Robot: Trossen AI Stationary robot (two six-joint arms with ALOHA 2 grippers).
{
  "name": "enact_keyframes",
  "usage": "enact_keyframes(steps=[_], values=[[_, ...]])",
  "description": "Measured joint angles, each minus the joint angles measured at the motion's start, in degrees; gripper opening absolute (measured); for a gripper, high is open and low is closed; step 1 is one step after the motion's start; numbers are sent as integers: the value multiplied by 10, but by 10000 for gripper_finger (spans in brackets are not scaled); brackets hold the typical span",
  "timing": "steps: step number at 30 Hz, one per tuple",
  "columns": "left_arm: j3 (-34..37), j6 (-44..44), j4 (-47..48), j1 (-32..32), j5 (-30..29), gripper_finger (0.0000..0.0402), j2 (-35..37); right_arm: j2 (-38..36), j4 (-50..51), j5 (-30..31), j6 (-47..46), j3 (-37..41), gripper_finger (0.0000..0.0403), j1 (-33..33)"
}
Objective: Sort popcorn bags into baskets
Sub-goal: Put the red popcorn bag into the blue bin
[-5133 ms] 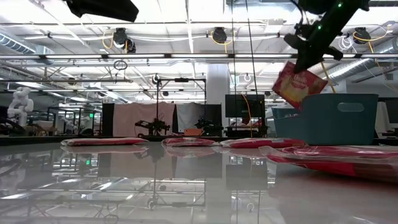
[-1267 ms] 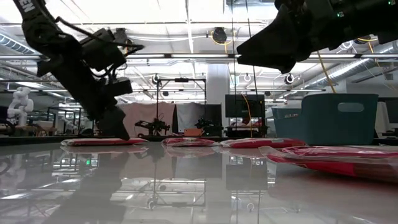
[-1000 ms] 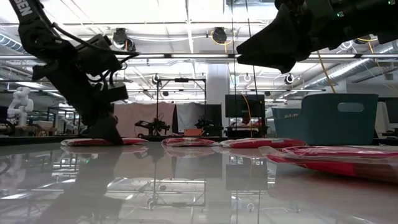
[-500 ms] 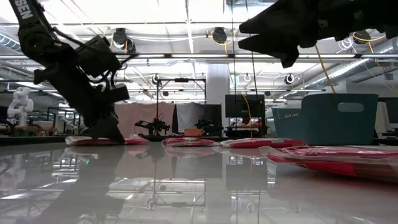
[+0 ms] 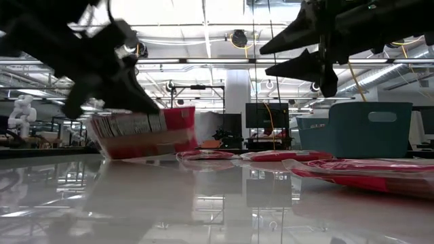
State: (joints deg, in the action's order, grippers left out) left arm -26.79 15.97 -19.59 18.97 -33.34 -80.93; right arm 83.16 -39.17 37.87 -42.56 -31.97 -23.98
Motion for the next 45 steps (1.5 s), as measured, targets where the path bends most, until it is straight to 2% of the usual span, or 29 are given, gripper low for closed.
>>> enact_keyframes(steps=[5, 8, 12, 16, 20, 23, 28, 32, 36, 39, 43, 45], values=[[0, 39, -38, 70, -3, 1, 0, 23, 6, 13, 12, 0, 180, 9], [0, 45, -53, 96, -11, 1, 0, 46, -10, -11, 20, 0, 180, 20], [0, 64, -77, 118, -13, 1, 0, 88, -48, -78, 103, 0, 180, 25], [0, 92, -101, 130, -13, 0, 0, 139, -77, -81, 190, -10, 180, 18], [-1, 109, -117, 134, -13, 0, 0, 191, -77, -79, 268, -61, 182, 17], [-1, 107, -116, 134, -11, 0, 0, 232, -78, -78, 335, -117, 199, 24], [-1, 108, -114, 134, 7, 0, 0, 284, -73, -66, 410, -187, 253, 42], [-1, 105, -115, 134, 18, 0, 0, 309, -60, -109, 434, -215, 268, 58], [-1, 106, -116, 134, 18, 0, 0, 313, -21, -150, 429, -223, 224, 69], [-1, 106, -122, 134, 18, 0, 0, 313, -17, -156, 431, -223, 153, 72], [-1, 100, -130, 134, 18, 0, 0, 313, -33, -176, 436, -223, 33, 71], [-1, 98, -139, 134, 18, 0, 0, 313, -37, -186, 444, -223, 13, 71]])
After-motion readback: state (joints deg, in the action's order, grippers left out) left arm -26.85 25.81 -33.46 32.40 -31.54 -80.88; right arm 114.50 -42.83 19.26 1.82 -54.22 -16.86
